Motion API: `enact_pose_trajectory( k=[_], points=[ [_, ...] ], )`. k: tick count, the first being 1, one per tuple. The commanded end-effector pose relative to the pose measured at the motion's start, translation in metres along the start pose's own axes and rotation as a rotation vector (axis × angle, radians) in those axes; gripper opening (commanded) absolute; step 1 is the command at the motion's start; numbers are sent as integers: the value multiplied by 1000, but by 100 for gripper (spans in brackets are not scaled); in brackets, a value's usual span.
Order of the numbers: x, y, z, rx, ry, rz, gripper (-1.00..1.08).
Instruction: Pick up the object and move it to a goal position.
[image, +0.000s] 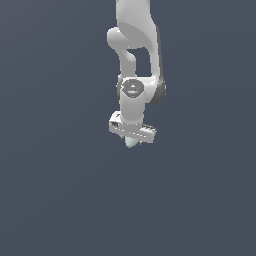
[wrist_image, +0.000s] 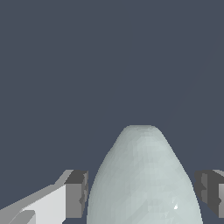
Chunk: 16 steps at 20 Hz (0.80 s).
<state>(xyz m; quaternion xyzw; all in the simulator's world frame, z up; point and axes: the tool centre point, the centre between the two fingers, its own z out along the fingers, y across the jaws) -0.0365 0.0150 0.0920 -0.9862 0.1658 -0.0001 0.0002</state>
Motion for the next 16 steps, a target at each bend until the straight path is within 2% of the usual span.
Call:
enact_pose_trajectory(
  k=[1,9,16],
  points=[
    [-10,12,-15,0,1,0,-100],
    [-42,50,-60,1,0,0,-100],
    [-59,72,-87,1,0,0,-100]
  ],
)
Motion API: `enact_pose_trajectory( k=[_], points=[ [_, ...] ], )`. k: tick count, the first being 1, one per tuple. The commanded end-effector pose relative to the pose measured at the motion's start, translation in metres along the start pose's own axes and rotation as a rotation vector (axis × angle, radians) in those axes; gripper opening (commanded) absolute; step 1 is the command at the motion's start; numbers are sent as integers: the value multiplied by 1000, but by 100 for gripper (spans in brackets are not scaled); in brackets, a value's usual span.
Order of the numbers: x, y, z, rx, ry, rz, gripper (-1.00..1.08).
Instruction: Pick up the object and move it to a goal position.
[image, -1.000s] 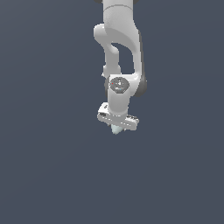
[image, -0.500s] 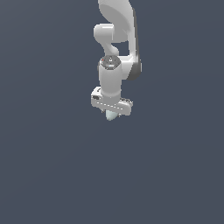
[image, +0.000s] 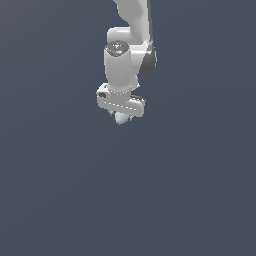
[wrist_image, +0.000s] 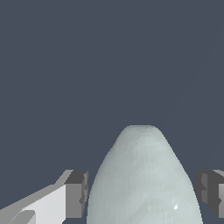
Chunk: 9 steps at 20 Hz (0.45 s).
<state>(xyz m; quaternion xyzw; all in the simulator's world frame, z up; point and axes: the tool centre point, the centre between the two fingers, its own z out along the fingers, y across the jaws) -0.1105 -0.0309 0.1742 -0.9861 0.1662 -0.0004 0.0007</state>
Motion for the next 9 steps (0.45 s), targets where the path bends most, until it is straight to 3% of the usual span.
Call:
enact_pose_trajectory(
  k=[1,9],
  points=[
    [-5,6,-8,0,-1,0,-100],
    [-10,14,-18,-1,-1,-1,-100]
  ],
)
